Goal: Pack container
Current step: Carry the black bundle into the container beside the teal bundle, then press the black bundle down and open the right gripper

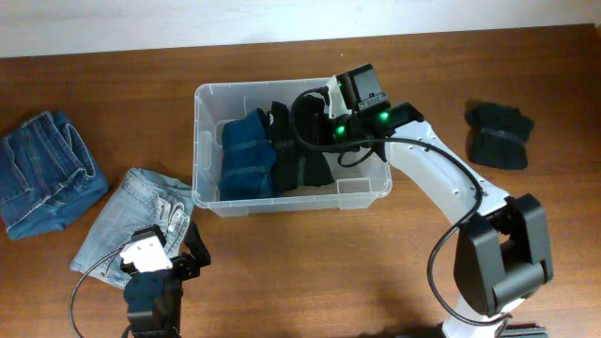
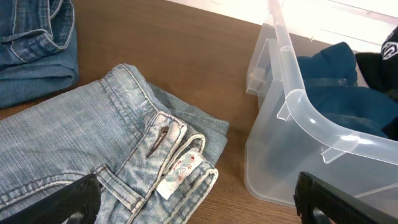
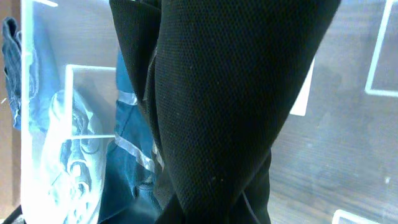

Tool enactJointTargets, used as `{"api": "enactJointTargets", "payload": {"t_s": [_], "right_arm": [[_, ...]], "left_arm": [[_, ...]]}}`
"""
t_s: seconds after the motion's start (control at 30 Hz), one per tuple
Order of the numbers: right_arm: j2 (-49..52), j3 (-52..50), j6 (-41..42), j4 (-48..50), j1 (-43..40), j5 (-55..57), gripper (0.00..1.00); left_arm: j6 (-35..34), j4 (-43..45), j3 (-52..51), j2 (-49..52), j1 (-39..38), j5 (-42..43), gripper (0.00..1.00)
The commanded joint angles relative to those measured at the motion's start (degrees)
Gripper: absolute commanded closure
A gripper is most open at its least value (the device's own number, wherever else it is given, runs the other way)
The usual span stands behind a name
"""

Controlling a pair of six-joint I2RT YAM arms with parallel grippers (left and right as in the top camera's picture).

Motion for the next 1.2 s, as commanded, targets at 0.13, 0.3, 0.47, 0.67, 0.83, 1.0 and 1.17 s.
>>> {"api": "enactJointTargets", "payload": {"t_s": [0.13,0.3,0.47,0.67,0.83,1.0,1.17], "right_arm": [[1.3,1.0,2.0,-1.5,0.5,-1.6,0.95],[1.5,1.0,-0.2,-2.0,0.5,-1.6,0.87],[2.5,1.0,-2.2,-2.2,0.5,-1.6,0.86],[4.0,0.9,-5.9,-2.1,0.5,-1.6,0.86],[4.5,0.9,-10.2,-2.1,0.5,0.1,0.76],[4.5,0.9,-15.5,-2.3,0.5,1.2,0.39],[4.3,2.0,-20.3,-1.6,-0.6,1.4,0.21]], "left_arm": [[-0.1,0.2,-0.8,-0.4,0.2,0.6,0.01],[-0.1,0.2,-0.8,-0.5,0.2,0.6,0.01],[-0.1,0.2,-0.8,-0.4,0.2,0.6,0.01],[-0.1,0.2,-0.8,-0.4,0.2,0.6,0.0],[-0.1,0.2,-0.8,-0.4,0.2,0.6,0.0],[-0.1,0.2,-0.8,-0.4,0.2,0.6,0.01],[-0.1,0.2,-0.8,-0.4,0.2,0.6,0.01]]}}
